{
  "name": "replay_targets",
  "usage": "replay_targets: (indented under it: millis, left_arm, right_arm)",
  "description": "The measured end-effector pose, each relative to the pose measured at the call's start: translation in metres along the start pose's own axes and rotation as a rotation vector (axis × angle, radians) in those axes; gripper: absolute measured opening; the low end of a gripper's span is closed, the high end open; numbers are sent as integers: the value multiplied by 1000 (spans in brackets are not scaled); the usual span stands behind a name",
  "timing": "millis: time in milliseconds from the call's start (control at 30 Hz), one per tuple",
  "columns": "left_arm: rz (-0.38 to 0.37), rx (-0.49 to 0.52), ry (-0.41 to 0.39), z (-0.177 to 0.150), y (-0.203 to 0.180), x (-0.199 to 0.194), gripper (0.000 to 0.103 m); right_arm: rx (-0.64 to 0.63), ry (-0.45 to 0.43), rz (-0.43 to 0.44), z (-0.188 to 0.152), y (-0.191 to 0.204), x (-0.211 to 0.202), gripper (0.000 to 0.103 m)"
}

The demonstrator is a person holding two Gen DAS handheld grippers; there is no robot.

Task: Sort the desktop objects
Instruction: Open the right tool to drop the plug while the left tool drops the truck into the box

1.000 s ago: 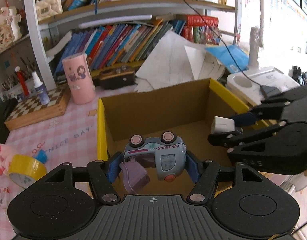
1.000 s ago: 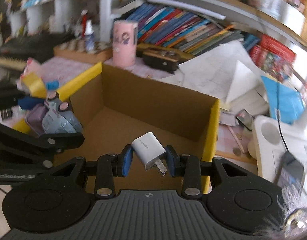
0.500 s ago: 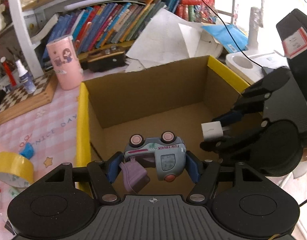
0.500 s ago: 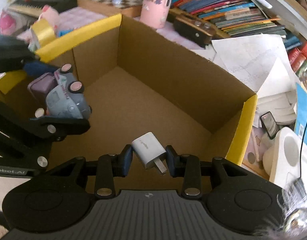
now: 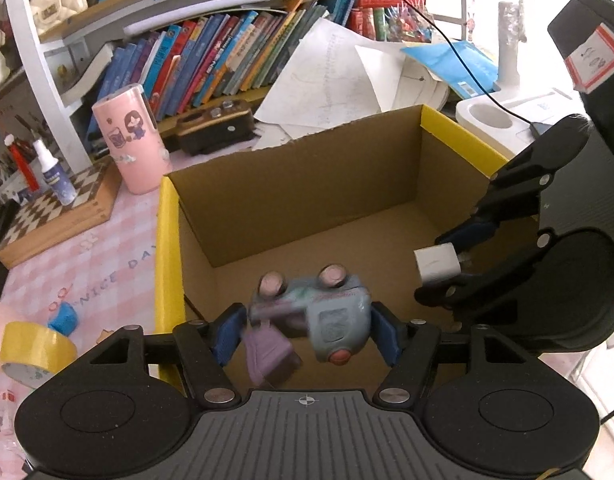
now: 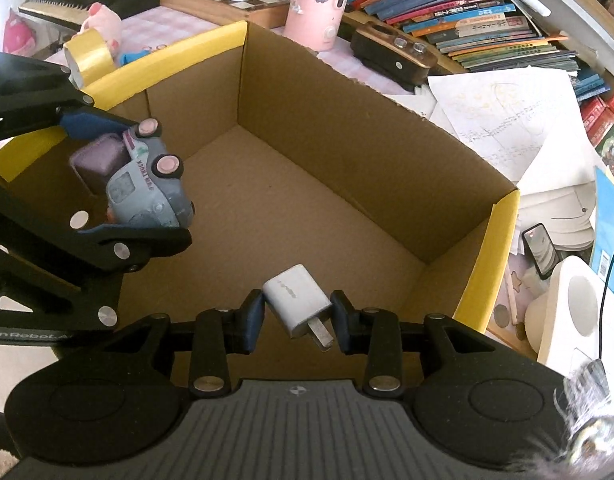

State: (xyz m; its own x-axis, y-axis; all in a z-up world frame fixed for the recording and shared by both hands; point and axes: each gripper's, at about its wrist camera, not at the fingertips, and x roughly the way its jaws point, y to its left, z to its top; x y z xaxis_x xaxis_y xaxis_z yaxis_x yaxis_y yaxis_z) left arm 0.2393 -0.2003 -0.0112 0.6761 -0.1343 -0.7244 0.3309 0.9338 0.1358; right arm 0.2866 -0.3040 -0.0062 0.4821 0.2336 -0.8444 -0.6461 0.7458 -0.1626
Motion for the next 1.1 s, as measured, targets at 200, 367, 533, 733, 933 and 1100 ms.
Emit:
replay_targets:
  millis: [200, 367, 533, 733, 933, 1100]
  left_arm:
    - [24, -17, -40, -2, 4, -14, 75]
    - [32, -31, -88, -1, 4, -34, 76]
    - [29, -56, -149, -2, 6, -60, 77]
    - [20, -110, -217, -13, 12, -96, 80]
    - [33, -174, -248, -36, 28, -122, 80]
    - [53, -202, -250, -59, 43, -135, 80]
  right_arm:
    - [41, -56, 10, -2, 0, -11, 43]
    - [97, -111, -11, -5, 2, -31, 50]
    - [185, -190, -43, -12, 5, -62, 54]
    - [363, -326, -127, -31, 12, -106, 61]
    - [548, -416, -245, -57, 32, -134, 67]
    - [630, -422, -321, -75, 61, -141, 69]
